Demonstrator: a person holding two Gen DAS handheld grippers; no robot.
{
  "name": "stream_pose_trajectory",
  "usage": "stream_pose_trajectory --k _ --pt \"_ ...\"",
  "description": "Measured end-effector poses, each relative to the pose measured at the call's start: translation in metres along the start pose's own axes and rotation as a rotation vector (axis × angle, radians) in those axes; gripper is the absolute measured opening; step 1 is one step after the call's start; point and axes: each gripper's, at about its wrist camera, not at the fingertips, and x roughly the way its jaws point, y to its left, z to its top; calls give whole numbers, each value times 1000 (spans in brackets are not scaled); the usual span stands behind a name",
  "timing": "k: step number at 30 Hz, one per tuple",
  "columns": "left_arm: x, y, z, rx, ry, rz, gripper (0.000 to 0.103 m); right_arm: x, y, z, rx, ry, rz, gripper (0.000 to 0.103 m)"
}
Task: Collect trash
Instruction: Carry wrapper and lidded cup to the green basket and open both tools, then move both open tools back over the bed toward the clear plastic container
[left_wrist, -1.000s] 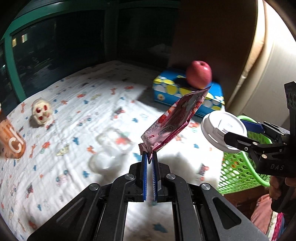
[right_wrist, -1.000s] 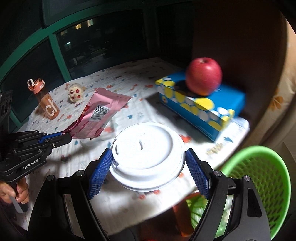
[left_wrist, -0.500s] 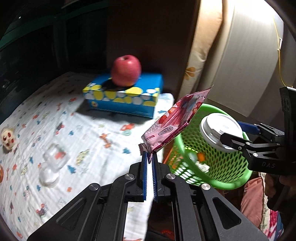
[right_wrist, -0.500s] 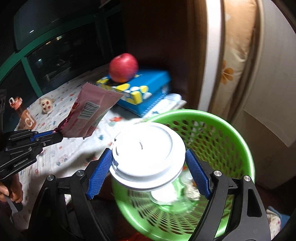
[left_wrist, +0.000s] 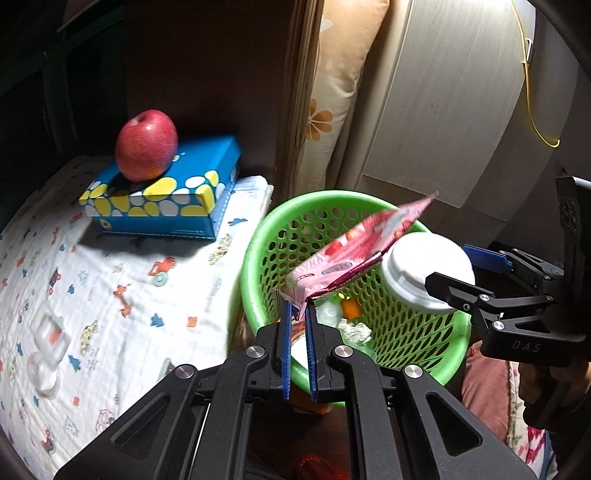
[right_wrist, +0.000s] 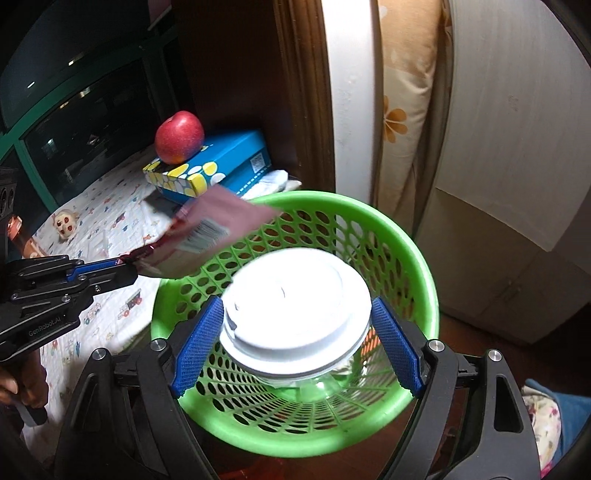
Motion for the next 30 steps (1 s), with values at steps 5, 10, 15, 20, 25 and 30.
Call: stream_pose_trajectory --k 5,10,15,20,25,30 --pt "11 -7 0 -7 22 -23 11 -5 -13 -4 26 -6 -9 83" --pt "11 -8 -4 -15 23 -30 21 -11 -17 -2 37 -17 -7 83" --pt "0 6 -11 -53 13 -11 26 -12 -8 2 25 -29 13 83" --pt "-16 34 -19 -113 -4 25 26 -11 8 8 3 -32 44 83" --pt "-34 65 -28 -163 -28 83 33 -7 30 15 -28 -33 76 83" --pt "-51 102 -40 -221 -43 148 40 3 60 22 -75 -22 118 83"
